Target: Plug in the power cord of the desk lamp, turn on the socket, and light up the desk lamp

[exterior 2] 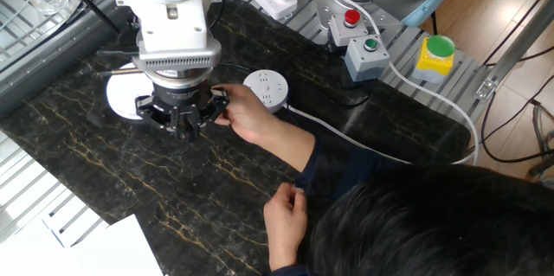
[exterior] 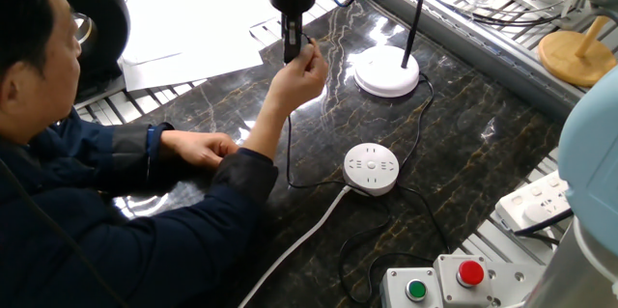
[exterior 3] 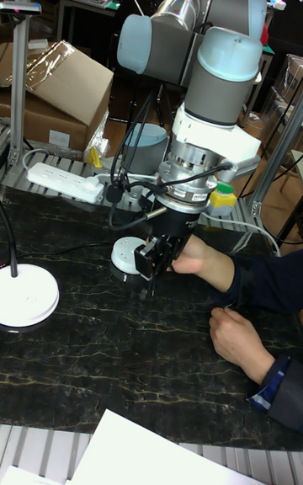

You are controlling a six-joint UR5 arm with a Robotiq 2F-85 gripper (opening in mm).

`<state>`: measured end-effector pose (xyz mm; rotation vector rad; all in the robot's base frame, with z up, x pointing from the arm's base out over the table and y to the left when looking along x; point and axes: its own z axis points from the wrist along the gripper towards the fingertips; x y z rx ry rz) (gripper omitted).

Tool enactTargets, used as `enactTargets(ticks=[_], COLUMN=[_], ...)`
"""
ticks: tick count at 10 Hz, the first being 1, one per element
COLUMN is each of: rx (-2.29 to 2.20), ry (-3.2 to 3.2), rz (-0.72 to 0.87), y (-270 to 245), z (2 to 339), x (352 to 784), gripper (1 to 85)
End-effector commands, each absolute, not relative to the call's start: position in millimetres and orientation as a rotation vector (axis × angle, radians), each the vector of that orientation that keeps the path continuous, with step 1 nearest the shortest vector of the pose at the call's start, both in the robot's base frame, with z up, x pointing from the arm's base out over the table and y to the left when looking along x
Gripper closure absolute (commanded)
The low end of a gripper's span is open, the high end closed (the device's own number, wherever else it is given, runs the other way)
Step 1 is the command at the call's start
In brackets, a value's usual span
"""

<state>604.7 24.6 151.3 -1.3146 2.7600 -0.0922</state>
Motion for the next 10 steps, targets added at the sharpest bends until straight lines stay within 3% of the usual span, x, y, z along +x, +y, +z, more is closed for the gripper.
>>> enactTargets(ticks=[1, 5, 6, 8, 10], rx=[-1.312, -1.284, -1.270, -1.202, -1.181], ry=[2.763, 2.767, 2.770, 2.776, 2.784], rz=[-0.061, -0.050, -0.051, -0.022, 0.009], y=[27.1, 30.0, 30.1, 37.1, 41.6], z=[150.1, 150.4, 150.4, 151.0, 153.2], x=[600.0, 601.1, 601.9, 605.2, 603.6], gripper=[53.0, 60.3, 65.0, 83.7, 84.3])
